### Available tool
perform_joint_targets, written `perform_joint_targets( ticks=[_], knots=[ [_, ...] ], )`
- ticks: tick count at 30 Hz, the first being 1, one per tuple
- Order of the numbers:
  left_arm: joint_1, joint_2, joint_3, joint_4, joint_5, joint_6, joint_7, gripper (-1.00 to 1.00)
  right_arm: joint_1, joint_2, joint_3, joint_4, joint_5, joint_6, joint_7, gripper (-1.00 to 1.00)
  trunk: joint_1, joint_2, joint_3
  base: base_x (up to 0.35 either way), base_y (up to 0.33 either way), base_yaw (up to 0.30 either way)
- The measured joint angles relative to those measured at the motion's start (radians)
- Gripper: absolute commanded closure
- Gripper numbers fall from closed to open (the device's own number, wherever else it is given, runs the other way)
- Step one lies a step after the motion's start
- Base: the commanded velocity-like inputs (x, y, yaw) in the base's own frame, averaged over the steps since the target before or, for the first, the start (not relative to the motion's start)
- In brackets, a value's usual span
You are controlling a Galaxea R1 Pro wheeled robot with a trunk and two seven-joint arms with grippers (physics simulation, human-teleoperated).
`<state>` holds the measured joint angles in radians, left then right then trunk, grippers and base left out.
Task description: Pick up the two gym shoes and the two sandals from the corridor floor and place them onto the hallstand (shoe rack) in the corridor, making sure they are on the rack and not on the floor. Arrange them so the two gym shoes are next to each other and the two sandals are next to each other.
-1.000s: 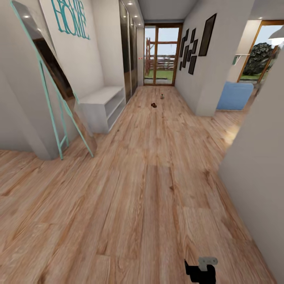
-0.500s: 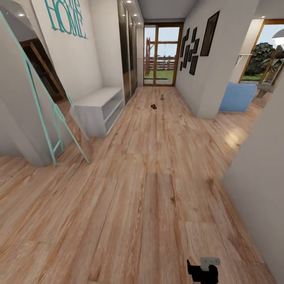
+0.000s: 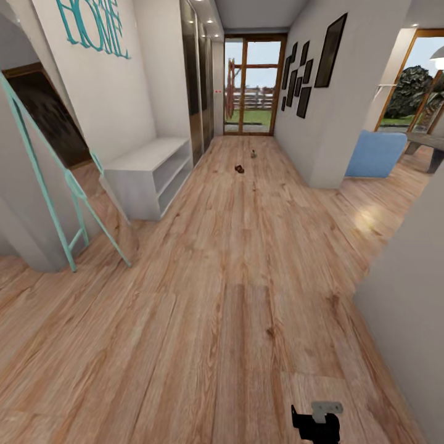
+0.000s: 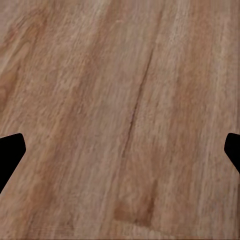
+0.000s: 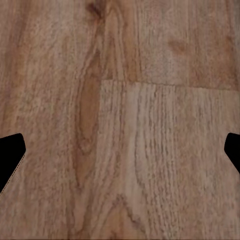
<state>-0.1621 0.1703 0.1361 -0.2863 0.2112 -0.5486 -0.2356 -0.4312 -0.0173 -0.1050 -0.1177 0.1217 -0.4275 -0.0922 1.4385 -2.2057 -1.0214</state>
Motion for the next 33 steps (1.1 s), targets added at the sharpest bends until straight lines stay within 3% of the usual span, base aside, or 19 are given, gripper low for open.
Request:
perform_joint_targets(
  ticks=[17,33],
  knots=[
    [0.000,0.000,0.000,0.000,0.000,0.000,0.000,-1.00,0.001,0.002,-0.001,-0.002,-0.002,0.001,0.000,-1.00,0.000,0.000,0.000,0.340,-0.043,-0.189],
    [0.000,0.000,0.000,0.000,0.000,0.000,0.000,-1.00,0.000,0.003,0.004,-0.006,0.003,0.001,0.002,-1.00,0.000,0.000,0.000,0.340,-0.001,-0.023]
  ],
)
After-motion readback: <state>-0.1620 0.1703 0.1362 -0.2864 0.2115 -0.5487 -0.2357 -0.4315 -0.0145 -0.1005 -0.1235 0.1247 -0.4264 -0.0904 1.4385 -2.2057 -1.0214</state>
